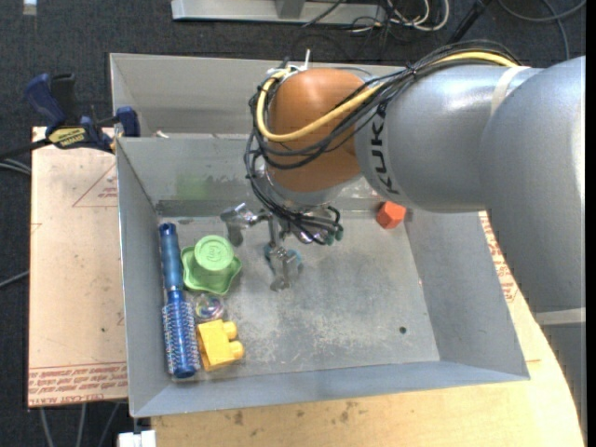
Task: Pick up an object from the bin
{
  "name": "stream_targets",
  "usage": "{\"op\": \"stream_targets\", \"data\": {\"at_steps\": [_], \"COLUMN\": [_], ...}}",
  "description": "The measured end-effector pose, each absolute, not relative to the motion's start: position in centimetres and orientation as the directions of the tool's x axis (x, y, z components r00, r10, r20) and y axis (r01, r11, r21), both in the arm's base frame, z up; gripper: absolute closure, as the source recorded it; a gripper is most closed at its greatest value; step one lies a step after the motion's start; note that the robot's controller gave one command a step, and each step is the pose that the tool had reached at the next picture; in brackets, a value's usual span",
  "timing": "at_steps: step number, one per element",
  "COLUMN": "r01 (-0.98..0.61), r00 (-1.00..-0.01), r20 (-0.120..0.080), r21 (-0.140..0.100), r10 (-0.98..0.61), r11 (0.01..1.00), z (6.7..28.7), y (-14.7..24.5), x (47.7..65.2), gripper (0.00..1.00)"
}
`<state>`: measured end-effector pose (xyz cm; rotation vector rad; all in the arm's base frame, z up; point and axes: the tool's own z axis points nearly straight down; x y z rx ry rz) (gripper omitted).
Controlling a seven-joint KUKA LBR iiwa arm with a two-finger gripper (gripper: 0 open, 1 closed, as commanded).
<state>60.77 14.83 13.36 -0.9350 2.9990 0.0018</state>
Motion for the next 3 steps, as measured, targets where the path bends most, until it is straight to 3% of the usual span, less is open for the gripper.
{"op": "stream_targets", "data": {"at_steps": [1,2,3], "r01": [-0.623,-0.737,-0.644], "r00": [-0.782,-0.676,-0.765], "r20": [-0.005,-0.004,-0.002], "r21": [0.000,-0.003,0.000], "r10": [-0.623,-0.737,-0.644], "r11": [0.782,0.676,0.765], "z": [12.7,10.0,7.7], "y": [18.5,12.5,9.6], "x": [61.0,63.6,64.6], "gripper": [0.00,0.00,0.00]}}
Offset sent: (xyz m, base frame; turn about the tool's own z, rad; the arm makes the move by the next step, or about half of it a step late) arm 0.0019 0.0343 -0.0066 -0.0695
